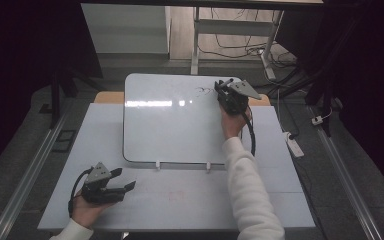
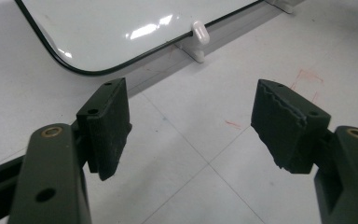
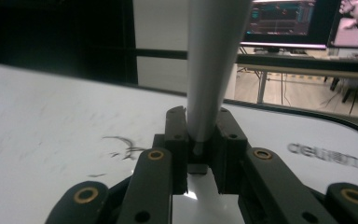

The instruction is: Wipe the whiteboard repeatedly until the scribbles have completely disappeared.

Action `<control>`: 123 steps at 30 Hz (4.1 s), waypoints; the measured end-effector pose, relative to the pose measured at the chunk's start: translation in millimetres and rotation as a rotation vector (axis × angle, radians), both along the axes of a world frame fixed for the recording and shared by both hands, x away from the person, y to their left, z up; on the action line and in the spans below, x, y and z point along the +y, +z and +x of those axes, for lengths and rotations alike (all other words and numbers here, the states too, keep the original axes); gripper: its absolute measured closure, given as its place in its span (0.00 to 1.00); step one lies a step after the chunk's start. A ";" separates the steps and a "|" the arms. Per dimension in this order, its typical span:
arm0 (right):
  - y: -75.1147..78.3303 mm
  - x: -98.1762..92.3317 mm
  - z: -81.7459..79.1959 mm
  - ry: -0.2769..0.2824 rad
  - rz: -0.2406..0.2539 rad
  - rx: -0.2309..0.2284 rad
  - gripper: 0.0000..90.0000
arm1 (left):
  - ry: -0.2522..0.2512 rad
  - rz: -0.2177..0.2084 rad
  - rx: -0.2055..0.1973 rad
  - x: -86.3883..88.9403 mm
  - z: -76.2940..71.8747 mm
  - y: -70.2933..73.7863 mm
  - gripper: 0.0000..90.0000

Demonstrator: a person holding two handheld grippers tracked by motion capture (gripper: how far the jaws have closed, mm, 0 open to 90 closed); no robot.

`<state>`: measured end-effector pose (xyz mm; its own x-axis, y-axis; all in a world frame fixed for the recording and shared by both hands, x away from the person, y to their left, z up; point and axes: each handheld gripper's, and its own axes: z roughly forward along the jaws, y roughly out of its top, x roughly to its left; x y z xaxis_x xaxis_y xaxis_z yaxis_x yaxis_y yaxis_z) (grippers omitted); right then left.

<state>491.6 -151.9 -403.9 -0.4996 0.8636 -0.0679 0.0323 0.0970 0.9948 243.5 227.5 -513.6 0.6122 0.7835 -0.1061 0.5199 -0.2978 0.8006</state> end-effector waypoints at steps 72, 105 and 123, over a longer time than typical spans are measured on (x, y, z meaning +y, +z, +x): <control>-7.0 48.2 0.0 0.053 -0.054 -0.073 0.87 | 0.008 -0.006 -0.007 1.8 -0.9 0.6 0.32; -8.6 28.8 -0.5 0.063 -0.021 -0.059 0.87 | 0.009 -0.004 -0.012 -0.2 -2.3 1.4 0.32; -26.3 40.1 -20.1 0.114 -0.064 -0.068 0.87 | 0.001 -0.001 -0.010 -1.1 -1.2 1.5 0.32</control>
